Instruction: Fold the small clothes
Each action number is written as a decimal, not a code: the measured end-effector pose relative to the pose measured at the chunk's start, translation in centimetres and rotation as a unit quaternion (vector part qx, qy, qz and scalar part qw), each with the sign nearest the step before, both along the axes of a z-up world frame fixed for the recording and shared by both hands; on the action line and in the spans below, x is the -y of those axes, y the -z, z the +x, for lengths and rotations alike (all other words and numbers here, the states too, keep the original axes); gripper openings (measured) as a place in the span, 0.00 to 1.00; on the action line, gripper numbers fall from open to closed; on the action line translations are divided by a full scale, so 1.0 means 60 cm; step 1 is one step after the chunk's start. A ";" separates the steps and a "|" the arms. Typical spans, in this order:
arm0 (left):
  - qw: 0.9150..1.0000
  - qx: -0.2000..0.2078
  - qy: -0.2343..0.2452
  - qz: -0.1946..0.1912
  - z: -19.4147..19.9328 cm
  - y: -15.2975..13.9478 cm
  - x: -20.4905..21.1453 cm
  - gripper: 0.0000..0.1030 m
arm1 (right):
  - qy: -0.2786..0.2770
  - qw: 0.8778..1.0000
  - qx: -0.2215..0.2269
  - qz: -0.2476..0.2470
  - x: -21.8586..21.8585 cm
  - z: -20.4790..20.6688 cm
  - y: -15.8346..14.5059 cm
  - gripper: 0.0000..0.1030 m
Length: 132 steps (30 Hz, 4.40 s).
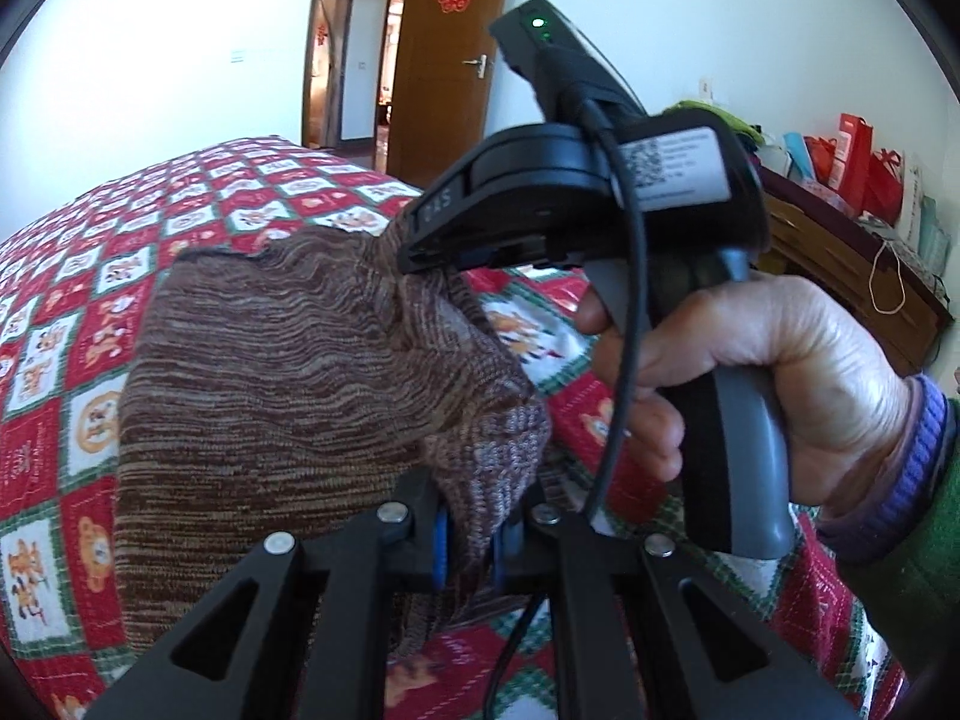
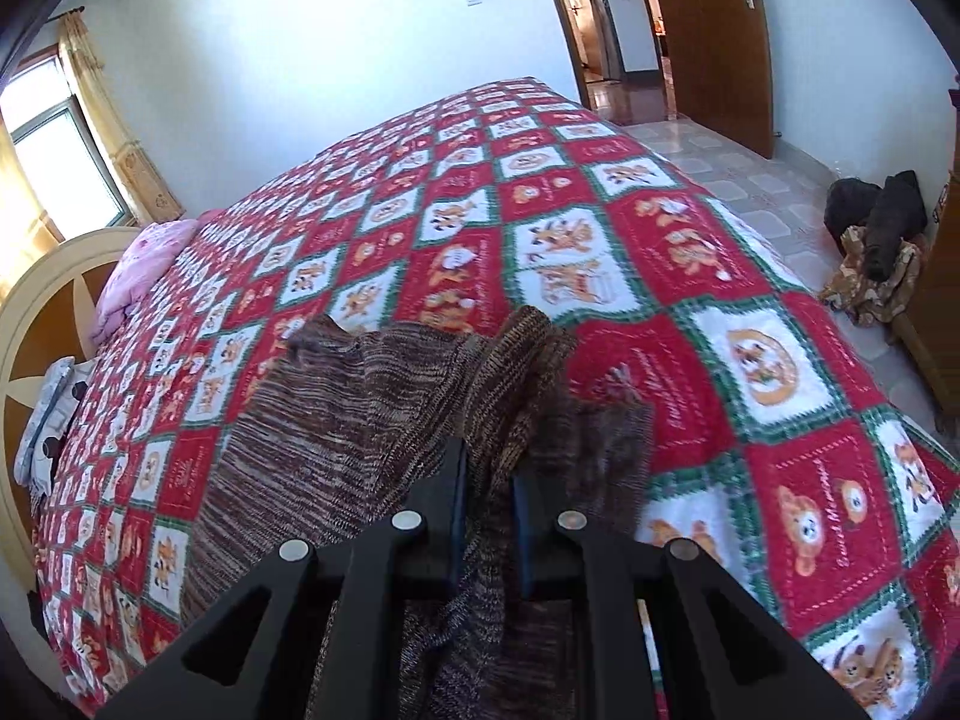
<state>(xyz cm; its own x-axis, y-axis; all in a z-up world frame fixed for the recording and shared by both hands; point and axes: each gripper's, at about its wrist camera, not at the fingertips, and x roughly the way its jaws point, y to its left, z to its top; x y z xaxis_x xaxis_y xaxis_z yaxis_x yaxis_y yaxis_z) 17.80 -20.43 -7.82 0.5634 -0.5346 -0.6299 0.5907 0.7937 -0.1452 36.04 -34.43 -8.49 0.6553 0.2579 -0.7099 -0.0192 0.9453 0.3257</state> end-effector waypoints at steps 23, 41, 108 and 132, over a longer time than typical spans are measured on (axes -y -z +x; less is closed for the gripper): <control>0.999 -0.026 -0.038 0.004 -0.020 0.001 -0.162 0.62 | 0.071 0.997 0.025 -0.001 0.042 -0.173 -0.019 0.26; 0.991 -0.043 -0.119 0.046 0.057 0.006 -0.220 0.67 | 0.030 0.997 -0.062 0.037 -0.050 -0.245 0.053 0.07; 0.981 0.031 -0.170 0.092 -0.061 -0.059 -0.238 1.00 | 0.186 0.974 0.085 -0.093 -0.171 -0.426 -0.098 0.69; 0.985 -0.087 -0.138 0.051 0.226 0.017 -0.131 0.94 | 0.164 0.986 -0.011 0.017 -0.014 -0.151 0.021 0.70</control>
